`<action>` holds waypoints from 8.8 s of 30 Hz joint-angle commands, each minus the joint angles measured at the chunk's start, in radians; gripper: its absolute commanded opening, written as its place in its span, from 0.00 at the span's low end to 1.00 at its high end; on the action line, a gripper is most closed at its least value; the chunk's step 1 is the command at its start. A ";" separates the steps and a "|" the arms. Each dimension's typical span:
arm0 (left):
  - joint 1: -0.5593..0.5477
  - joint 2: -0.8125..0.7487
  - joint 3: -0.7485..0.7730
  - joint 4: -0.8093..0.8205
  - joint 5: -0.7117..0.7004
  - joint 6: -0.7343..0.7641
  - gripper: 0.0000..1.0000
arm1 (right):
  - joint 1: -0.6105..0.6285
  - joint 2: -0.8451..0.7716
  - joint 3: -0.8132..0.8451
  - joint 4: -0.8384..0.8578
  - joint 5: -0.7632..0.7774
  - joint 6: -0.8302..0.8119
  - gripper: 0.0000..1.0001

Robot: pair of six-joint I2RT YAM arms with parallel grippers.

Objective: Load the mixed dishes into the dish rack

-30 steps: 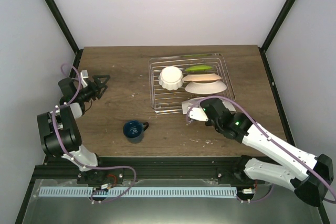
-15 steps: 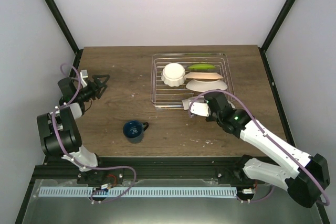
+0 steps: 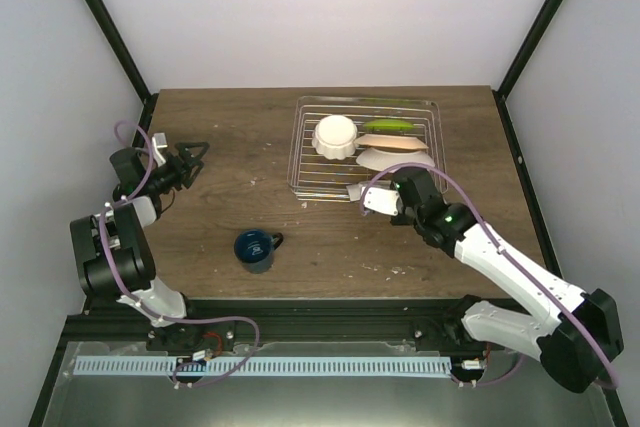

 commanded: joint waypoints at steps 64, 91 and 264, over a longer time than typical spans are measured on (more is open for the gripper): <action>0.001 0.093 0.046 0.078 -0.001 -0.015 1.00 | -0.194 0.121 0.071 0.141 -0.042 -0.031 1.00; -0.134 -0.350 0.063 -0.903 -0.374 0.378 1.00 | 0.087 0.208 0.284 0.088 -0.352 0.157 1.00; -1.046 -0.388 0.120 0.066 -1.829 1.091 0.00 | -0.114 1.045 1.342 -0.340 -1.639 1.567 0.39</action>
